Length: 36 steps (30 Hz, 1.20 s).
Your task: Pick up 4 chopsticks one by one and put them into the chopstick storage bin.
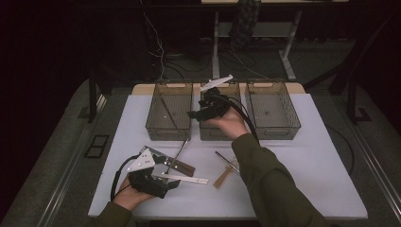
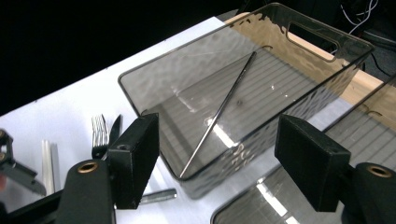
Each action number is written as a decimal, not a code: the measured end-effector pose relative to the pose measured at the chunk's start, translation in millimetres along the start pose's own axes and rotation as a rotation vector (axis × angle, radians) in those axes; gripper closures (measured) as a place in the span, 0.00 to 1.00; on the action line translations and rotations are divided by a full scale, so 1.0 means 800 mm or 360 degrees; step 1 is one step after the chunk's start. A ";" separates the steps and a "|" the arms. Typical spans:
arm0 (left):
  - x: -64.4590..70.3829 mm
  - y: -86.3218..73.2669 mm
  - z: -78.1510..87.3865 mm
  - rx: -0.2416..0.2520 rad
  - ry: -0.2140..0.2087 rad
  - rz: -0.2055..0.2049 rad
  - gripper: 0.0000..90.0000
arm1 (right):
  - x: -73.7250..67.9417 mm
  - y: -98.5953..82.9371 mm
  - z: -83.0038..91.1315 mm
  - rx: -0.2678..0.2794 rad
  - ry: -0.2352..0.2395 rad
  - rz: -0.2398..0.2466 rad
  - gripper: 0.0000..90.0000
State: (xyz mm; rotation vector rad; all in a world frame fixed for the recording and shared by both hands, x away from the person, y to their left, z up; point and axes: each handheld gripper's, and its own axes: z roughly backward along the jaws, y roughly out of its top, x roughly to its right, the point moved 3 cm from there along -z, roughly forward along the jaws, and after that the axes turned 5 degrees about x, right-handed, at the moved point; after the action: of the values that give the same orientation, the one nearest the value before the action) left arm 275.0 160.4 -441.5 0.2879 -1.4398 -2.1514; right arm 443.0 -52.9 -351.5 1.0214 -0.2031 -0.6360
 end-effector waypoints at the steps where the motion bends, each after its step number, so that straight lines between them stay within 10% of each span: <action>1: 0.000 0.000 0.000 0.0002 0.0001 0.0001 0.00 | 0.000 0.000 0.000 0.0000 0.0000 0.0000 0.34; 36: -0.001 0.000 0.000 -0.0001 0.0023 0.0006 0.00 | 0.009 -0.080 0.089 0.0048 0.0011 -0.0015 0.34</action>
State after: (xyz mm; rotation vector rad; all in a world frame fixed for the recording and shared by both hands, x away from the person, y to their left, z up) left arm 275.5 160.8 -441.6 0.2999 -1.4304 -2.1427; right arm 391.5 -132.1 -369.1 1.0543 -0.2023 -0.6392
